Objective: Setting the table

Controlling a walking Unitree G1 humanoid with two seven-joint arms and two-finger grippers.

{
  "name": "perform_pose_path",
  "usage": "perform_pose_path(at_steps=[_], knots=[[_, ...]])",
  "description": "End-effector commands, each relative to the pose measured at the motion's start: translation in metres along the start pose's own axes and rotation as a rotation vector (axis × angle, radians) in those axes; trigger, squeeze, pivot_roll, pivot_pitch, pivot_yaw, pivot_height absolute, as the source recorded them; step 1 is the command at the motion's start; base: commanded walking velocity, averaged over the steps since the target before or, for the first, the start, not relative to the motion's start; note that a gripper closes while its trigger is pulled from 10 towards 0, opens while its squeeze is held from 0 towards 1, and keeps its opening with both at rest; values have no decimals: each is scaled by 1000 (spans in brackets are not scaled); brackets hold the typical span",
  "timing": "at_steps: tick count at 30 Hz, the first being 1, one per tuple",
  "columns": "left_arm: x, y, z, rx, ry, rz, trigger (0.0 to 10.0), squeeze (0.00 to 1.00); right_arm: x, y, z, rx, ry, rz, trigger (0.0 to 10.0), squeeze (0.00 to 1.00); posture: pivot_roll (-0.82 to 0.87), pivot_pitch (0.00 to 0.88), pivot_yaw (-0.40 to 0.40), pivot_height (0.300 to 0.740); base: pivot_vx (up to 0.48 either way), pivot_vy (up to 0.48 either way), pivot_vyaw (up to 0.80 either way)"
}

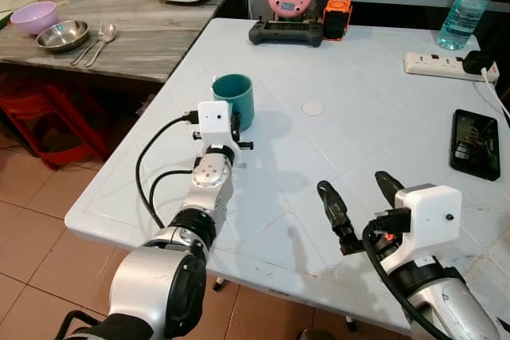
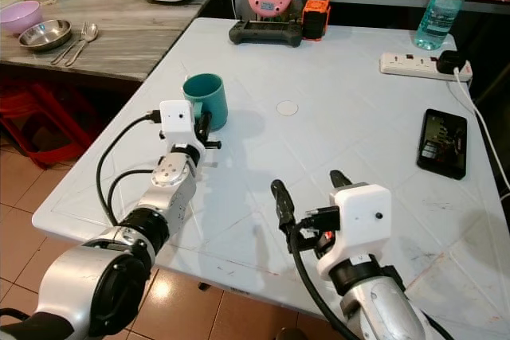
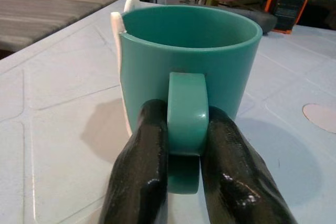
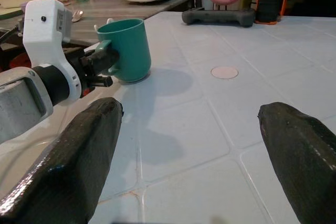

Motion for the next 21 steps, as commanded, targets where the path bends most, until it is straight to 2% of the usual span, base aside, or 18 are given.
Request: perform_pose_path(at_steps=[1,9,12,14,15,17,18,19,21], knots=[[3,2,2,-5,-13,-4,0,0,-1,0,1,16,4,6,10000,0,-426,97,71,740,0,0,0],[5,1,5,-52,-36,-25,0,0,-3,6,2,39,7,3,10000,0,-379,69,73,740,0,0,0],[4,0,11,-58,-20,-34,0,0,-4,9,2,50,8,1,10000,0,-354,60,73,740,0,0,0],[4,-2,23,-64,4,-51,0,0,-6,14,2,62,13,0,10000,0,-332,53,70,740,0,0,0],[4,-4,31,-59,28,-63,0,0,-8,17,2,68,14,3,7725,0,-298,44,71,740,0,0,0],[3,-8,48,-43,71,-83,0,0,-11,22,2,74,12,8,8314,0,-275,38,70,740,0,0,0],[4,-12,62,-24,116,-104,0,0,-13,26,1,73,13,11,0,0,-250,32,70,740,0,0,0],[4,-18,76,-2,165,-125,0,0,-16,31,0,70,16,13,0,0,-221,23,68,740,0,0,0],[3,-24,91,21,184,-133,0,0,-19,36,-1,71,25,12,0,0,-191,14,65,740,0,0,0]])
Point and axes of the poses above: a point about 5 cm out from each wrist's last joint towards the gripper, its own y axis pointing out of the wrist towards the gripper, its own x axis along the axis of the wrist's last joint, z = x × y, the point moved 1 cm from there along y, pointing out of the wrist towards the gripper, and after that the axes turned 1 degree about y, right-handed, at the moved point
